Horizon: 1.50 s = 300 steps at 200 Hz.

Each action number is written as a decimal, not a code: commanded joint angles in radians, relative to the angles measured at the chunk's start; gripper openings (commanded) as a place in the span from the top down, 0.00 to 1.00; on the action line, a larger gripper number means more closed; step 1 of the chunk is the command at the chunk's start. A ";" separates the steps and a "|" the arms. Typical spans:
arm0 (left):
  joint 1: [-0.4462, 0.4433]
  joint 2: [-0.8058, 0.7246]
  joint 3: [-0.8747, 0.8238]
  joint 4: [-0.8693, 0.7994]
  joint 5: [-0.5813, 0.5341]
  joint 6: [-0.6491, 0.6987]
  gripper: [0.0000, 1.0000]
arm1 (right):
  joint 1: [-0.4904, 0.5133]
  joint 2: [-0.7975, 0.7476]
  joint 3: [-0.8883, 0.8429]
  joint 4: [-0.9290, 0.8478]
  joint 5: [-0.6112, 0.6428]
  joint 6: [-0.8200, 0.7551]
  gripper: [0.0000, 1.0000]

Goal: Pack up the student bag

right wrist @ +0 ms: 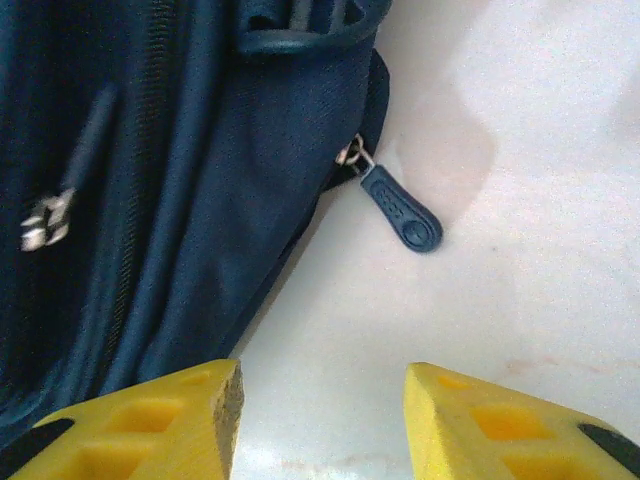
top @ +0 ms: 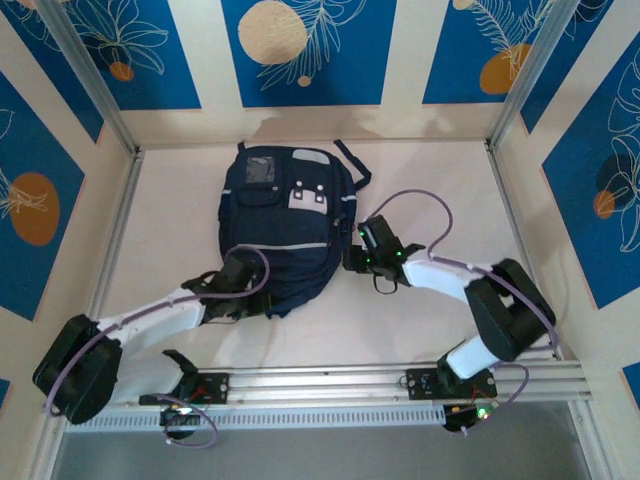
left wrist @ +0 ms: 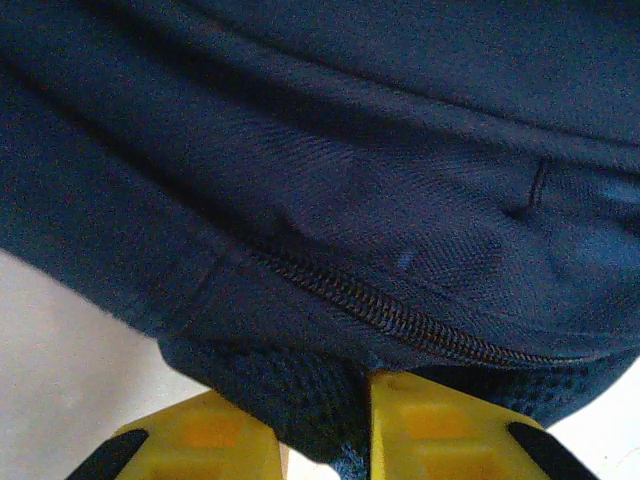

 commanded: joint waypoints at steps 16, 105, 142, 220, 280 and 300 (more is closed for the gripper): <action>-0.133 0.109 0.075 0.033 0.041 0.113 0.79 | 0.003 -0.192 -0.083 -0.056 0.106 0.027 0.54; -0.351 0.171 0.158 -0.081 -0.062 0.186 0.63 | 0.008 -0.495 -0.159 -0.106 0.075 -0.009 0.41; -0.350 -0.160 0.150 -0.126 -0.272 0.211 0.00 | 0.004 -0.606 -0.151 -0.113 0.111 -0.105 0.01; -0.201 -0.341 -0.201 1.047 -0.707 1.199 0.00 | -0.105 -0.631 -0.306 0.467 0.170 -0.554 0.01; 0.291 0.024 -0.260 1.125 -0.509 0.988 0.00 | -0.418 -0.271 -0.367 0.688 0.130 -0.490 0.01; 0.365 0.155 -0.216 1.199 -0.534 0.974 0.00 | -0.528 -0.170 -0.388 0.817 0.023 -0.416 0.01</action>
